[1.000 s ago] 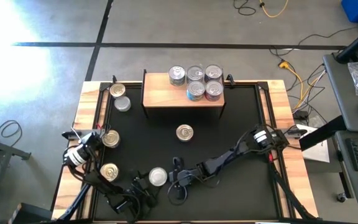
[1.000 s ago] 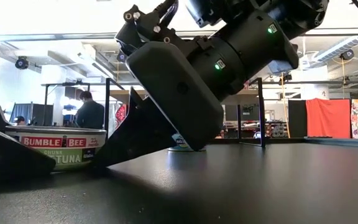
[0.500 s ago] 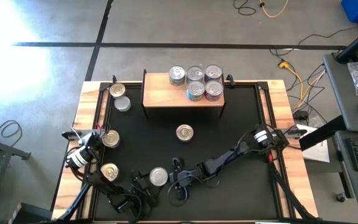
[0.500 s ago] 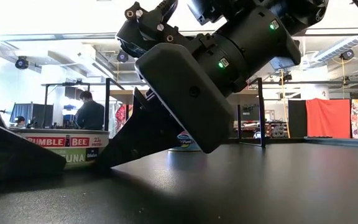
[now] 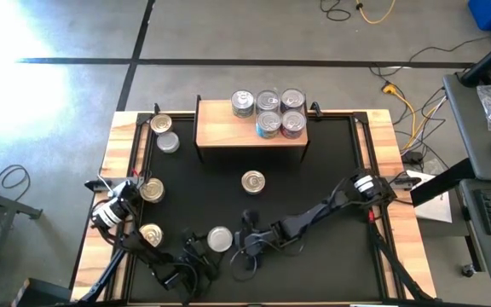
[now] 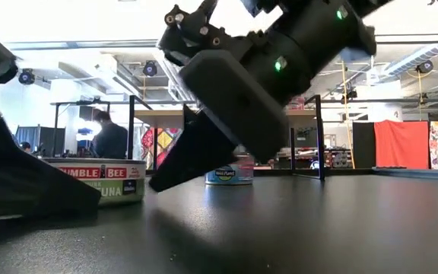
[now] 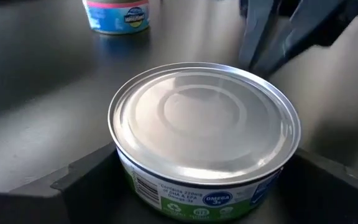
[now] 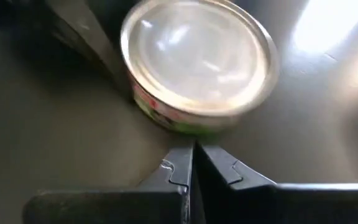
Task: Stack canned seafood by type on shelf
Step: Put the green white tuna can on the shelf
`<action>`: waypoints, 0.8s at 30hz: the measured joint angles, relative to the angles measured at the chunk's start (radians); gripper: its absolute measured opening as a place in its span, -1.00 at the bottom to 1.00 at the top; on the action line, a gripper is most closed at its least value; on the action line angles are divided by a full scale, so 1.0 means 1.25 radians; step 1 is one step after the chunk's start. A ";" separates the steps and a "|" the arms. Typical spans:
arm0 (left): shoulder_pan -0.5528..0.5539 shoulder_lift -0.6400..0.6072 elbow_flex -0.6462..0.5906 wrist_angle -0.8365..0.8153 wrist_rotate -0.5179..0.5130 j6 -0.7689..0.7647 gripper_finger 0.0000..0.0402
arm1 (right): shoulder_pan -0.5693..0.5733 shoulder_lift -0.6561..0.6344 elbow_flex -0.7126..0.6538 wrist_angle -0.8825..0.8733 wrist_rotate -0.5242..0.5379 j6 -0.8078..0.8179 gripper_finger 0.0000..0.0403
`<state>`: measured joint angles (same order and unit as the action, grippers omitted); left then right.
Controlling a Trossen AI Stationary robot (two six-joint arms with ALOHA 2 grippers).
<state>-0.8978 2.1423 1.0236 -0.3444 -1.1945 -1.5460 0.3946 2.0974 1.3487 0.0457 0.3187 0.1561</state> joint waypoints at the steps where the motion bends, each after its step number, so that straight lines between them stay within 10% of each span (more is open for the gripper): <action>1: 0.002 -0.007 -0.002 -0.024 0.005 -0.017 0.85 | 0.002 -0.014 0.000 -0.037 0.002 0.005 -0.94; 7: 0.006 -0.049 -0.010 -0.221 -0.010 -0.134 0.85 | 0.033 -0.085 -0.002 -0.155 0.031 0.023 -0.94; 12: 0.006 -0.103 -0.015 -0.303 -0.031 -0.163 0.85 | 0.086 -0.149 -0.002 -0.150 0.270 -0.021 -0.94; 24: 0.056 -0.395 -0.015 -0.343 -0.051 0.292 0.85 | 0.134 -0.303 -0.002 -0.126 0.408 -0.084 -0.94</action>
<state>-0.8282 1.6488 1.0054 -0.7732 -1.2577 -1.1809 0.5621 1.7183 1.3457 -0.1119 0.8284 0.0509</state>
